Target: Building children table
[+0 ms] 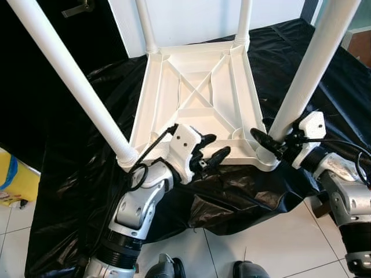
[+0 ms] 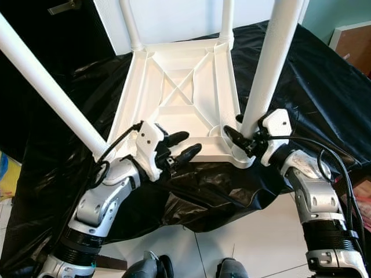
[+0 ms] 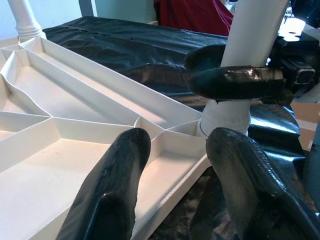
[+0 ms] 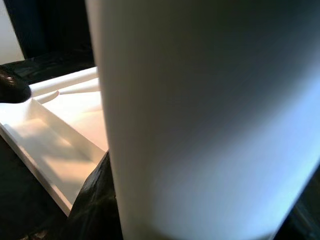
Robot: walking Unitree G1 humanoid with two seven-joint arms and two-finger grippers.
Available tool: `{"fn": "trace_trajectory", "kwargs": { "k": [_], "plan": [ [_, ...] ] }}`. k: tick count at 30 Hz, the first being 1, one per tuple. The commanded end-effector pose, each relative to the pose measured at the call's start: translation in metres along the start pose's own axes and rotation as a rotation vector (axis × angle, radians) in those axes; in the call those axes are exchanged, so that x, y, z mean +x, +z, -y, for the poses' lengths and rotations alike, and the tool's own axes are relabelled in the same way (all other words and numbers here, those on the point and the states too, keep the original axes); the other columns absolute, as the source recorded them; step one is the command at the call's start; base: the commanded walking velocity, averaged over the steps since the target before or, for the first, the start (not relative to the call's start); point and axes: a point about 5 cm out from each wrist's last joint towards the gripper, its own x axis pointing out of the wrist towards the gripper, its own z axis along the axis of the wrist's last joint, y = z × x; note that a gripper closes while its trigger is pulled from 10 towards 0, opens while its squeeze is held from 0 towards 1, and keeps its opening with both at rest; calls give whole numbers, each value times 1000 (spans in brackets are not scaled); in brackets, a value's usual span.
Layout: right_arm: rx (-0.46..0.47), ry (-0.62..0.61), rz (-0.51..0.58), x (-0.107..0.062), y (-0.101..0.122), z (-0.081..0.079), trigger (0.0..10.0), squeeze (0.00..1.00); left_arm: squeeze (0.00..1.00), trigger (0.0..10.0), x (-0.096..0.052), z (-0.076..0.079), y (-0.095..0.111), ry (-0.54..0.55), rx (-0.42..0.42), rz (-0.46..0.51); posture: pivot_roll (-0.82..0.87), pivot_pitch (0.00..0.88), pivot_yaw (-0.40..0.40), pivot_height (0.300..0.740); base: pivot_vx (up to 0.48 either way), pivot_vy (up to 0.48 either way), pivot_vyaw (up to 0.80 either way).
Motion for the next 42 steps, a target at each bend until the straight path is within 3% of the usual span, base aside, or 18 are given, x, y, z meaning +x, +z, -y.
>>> {"fn": "trace_trajectory", "kwargs": {
  "k": [1, 2, 6, 9, 15, 18, 19, 24, 25, 27, 30, 38, 42],
  "plan": [
    [58, 1, -63, -4, -15, -6, 10000, 0, 0, 10000, -1, -2, -3, 37, -6, -19, -76, 122, 61, 740, 0, 0, 0],
    [58, -63, -80, -3, -18, -6, 10000, 0, 0, 10000, -2, -1, -4, 47, -13, -20, -79, 129, 55, 740, 0, 0, 0],
    [52, -114, -101, -2, -21, -7, 10000, 0, 0, 10000, -2, -2, -6, 59, -17, -23, -81, 133, 52, 740, 0, 0, 0],
    [61, -244, -126, 1, -27, -14, 10000, 0, 0, 10000, -4, -4, -11, 87, -35, -48, -89, 139, 52, 740, 0, 0, 0],
    [104, -354, -124, 5, -32, -25, 10000, 0, 0, 10000, -4, -6, -15, 105, -33, -68, -94, 134, 59, 740, 0, 0, 0],
    [149, -521, -144, 5, -38, -36, 10000, 0, 0, 10000, -4, -9, -17, 135, 7, -75, -99, 114, 58, 740, 0, 0, 0],
    [149, -521, -144, 5, -38, -36, 10000, 0, 0, 10000, -4, -9, -17, 135, 7, -75, -99, 114, 58, 740, 0, 0, 0],
    [167, -822, -194, 0, -45, -50, 10000, 0, 0, 10000, -8, -12, -23, 154, -9, -92, -103, 84, 72, 740, 0, 0, 0],
    [167, -822, -194, 0, -45, -50, 10000, 0, 0, 10000, -8, -12, -23, 154, -9, -92, -103, 84, 72, 740, 0, 0, 0],
    [184, -940, -210, -2, -48, -55, 10000, 0, 0, 10000, -9, -14, -26, 162, -1, -109, -102, 73, 85, 740, 0, 0, 0],
    [250, -941, -198, 10, -51, -65, 10000, 0, 0, 10000, -9, -19, -26, 180, -20, -111, -94, 51, 93, 740, 0, 0, 0],
    [234, -958, -191, 10, -51, -59, 10000, 0, 0, 10000, -10, -23, -27, 184, -11, -116, -92, 29, 92, 740, 0, 0, 0],
    [219, -942, -137, 14, -42, -58, 10000, 0, 0, 10000, -11, -24, -28, 181, -4, -117, -100, 31, 96, 740, 0, 0, 0]
  ]
}}
